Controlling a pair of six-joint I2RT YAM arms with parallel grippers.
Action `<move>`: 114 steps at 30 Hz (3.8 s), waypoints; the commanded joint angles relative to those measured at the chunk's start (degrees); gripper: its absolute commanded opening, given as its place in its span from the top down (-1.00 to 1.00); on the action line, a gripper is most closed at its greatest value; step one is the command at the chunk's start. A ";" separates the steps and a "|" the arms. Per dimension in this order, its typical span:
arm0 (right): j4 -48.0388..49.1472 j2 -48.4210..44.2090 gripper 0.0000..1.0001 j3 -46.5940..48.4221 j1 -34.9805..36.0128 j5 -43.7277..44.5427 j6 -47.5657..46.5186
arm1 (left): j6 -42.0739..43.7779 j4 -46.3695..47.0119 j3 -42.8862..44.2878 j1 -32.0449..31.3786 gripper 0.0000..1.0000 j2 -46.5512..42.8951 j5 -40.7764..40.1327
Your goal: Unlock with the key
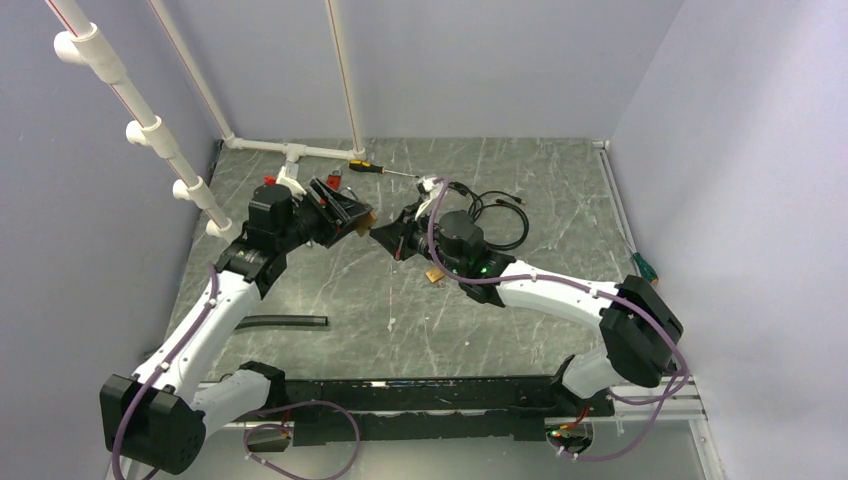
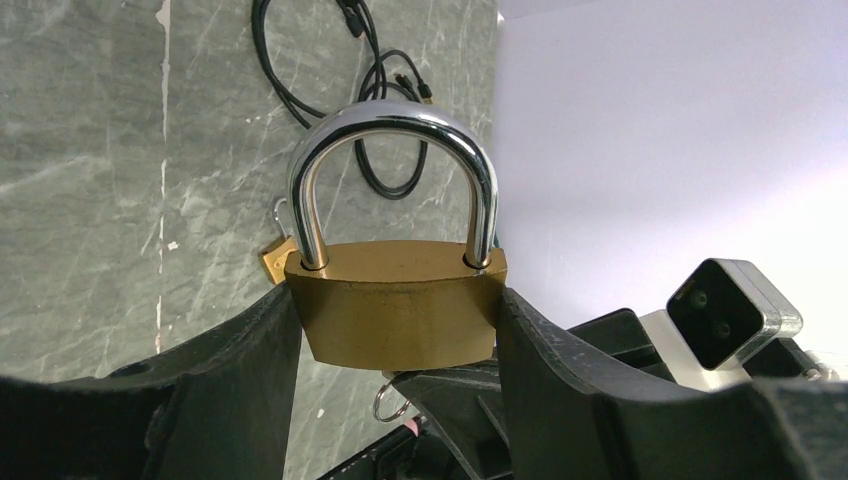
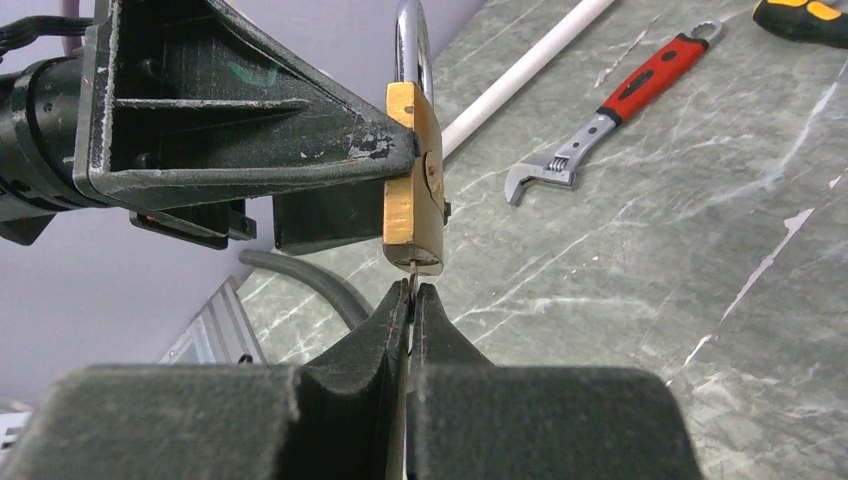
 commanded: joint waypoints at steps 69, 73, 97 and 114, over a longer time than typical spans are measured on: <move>35.70 6.93 -0.03 -5.41 -17.00 -36.56 34.06 | 13.39 11.70 -0.28 -0.39 1.00 -11.64 13.56; 25.03 -1.07 -0.07 -7.23 -16.73 -34.40 21.01 | 13.83 7.55 0.89 -0.39 1.00 -11.55 11.18; 6.16 -9.29 -0.27 -8.24 -0.10 -3.12 -13.66 | 2.28 9.72 -0.89 -0.39 1.00 -4.58 10.20; 7.11 -3.54 -0.20 -1.48 2.16 0.74 -13.75 | -0.36 14.53 -2.75 -0.47 1.00 -3.87 11.90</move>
